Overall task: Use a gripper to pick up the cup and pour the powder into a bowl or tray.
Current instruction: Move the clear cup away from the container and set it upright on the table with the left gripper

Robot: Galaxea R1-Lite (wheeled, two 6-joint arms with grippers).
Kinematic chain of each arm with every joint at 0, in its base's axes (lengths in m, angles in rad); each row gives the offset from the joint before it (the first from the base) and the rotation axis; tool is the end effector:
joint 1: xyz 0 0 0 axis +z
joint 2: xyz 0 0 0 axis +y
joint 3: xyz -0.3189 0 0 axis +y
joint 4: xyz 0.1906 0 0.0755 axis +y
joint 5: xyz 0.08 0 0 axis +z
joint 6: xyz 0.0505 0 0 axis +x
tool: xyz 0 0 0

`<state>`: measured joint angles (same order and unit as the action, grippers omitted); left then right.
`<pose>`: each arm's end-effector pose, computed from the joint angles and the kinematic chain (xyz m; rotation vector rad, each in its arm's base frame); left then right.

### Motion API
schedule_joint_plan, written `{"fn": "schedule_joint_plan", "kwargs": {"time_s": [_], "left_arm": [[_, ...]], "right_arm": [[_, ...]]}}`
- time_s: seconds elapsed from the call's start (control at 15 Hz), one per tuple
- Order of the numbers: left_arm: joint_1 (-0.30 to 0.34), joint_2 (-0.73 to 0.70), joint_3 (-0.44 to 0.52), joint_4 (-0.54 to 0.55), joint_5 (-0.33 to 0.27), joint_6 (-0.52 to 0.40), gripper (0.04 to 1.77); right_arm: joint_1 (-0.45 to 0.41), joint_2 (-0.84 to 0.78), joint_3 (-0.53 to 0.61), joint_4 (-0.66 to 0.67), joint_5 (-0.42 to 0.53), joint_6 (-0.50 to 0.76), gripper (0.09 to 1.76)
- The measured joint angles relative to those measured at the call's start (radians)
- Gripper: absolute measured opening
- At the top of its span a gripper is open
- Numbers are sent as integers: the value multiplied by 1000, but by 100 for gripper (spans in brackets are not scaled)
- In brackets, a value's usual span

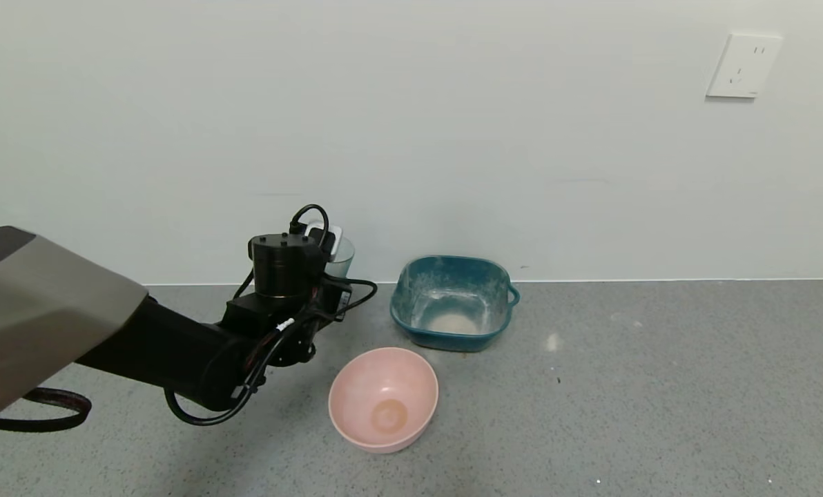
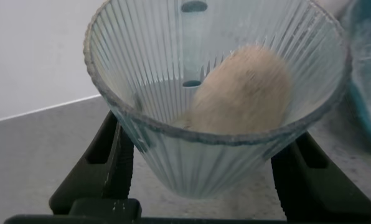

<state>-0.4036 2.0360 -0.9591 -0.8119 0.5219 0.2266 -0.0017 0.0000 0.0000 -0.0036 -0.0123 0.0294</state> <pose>0.3955 -0.1415 0.1206 0.3436 0.2501 0.0904 0.0022 -0.0006 0.0760 0.0294 -0.0038 -0.0139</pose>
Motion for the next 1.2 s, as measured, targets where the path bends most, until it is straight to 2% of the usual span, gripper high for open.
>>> {"fn": "schedule_joint_plan", "kwargs": {"time_s": [0.13, 0.33, 0.4, 0.53, 0.8, 1.07, 1.2], "left_arm": [[11, 27, 15, -43, -14, -71, 127], [33, 88, 27, -203, -15, -97, 127], [51, 107, 32, -225, -17, -99, 127], [87, 134, 35, -238, -17, -123, 127], [110, 166, 34, -240, -17, -234, 127], [113, 195, 37, -243, -16, -311, 127], [114, 213, 49, -279, -16, -330, 127]], "right_arm": [[0, 0, 0, 0, 0, 0, 171], [0, 0, 0, 0, 0, 0, 171], [0, 0, 0, 0, 0, 0, 171], [0, 0, 0, 1, 0, 0, 171], [0, 0, 0, 0, 0, 0, 171], [0, 0, 0, 0, 0, 0, 171], [0, 0, 0, 1, 0, 0, 171]]}}
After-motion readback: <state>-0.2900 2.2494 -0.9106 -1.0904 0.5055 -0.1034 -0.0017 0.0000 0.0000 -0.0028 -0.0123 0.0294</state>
